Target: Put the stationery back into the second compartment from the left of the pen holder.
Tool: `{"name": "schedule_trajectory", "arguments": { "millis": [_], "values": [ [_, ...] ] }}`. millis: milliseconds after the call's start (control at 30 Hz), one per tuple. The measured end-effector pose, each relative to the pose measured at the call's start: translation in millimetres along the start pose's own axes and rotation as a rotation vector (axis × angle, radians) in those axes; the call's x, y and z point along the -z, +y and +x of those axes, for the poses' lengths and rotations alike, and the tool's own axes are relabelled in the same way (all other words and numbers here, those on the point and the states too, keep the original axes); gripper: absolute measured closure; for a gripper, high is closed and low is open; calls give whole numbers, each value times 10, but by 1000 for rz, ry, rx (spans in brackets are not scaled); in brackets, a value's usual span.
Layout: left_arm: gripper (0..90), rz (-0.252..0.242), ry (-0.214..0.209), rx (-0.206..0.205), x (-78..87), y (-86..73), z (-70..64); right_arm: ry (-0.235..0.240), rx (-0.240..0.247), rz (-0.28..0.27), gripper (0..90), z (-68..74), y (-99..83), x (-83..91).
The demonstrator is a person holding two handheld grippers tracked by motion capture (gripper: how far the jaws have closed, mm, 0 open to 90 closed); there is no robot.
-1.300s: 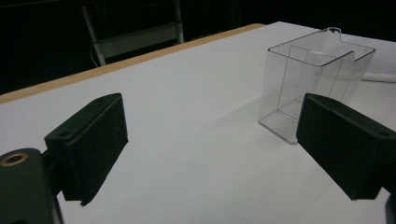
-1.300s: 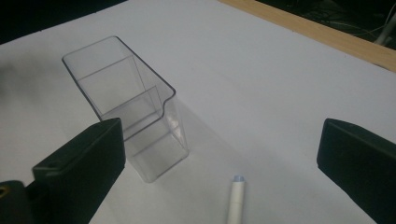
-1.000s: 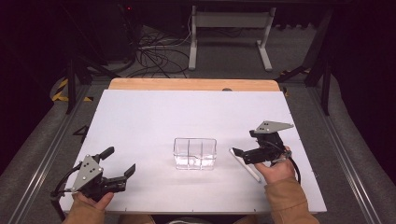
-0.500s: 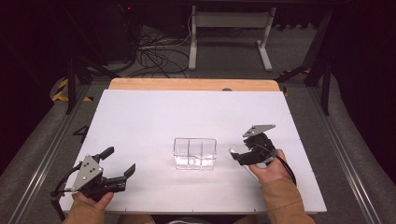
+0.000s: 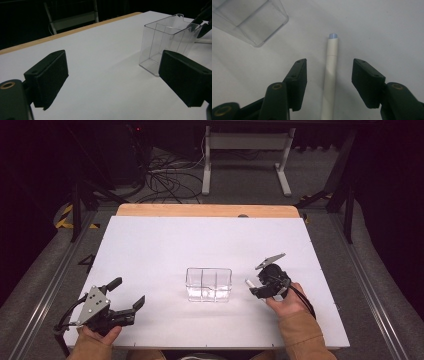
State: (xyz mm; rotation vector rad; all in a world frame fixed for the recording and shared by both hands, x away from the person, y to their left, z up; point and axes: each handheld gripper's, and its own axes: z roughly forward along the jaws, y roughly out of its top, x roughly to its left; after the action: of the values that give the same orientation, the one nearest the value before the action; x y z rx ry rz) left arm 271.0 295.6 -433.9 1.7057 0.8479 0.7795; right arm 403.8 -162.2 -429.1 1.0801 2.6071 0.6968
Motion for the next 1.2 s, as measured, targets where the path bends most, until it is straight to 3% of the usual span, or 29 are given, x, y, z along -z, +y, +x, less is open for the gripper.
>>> {"name": "schedule_trajectory", "arguments": {
  "millis": [500,1000,1200],
  "values": [
    [96,1,0,-4,-1,0,-3,-8,-29,129,620,-2,-8,-107],
    [95,4,-3,-2,-1,-1,-8,-30,-50,163,766,14,-3,-162],
    [96,2,-1,-5,0,0,-6,-44,-54,171,780,29,5,-167]
  ]
}}
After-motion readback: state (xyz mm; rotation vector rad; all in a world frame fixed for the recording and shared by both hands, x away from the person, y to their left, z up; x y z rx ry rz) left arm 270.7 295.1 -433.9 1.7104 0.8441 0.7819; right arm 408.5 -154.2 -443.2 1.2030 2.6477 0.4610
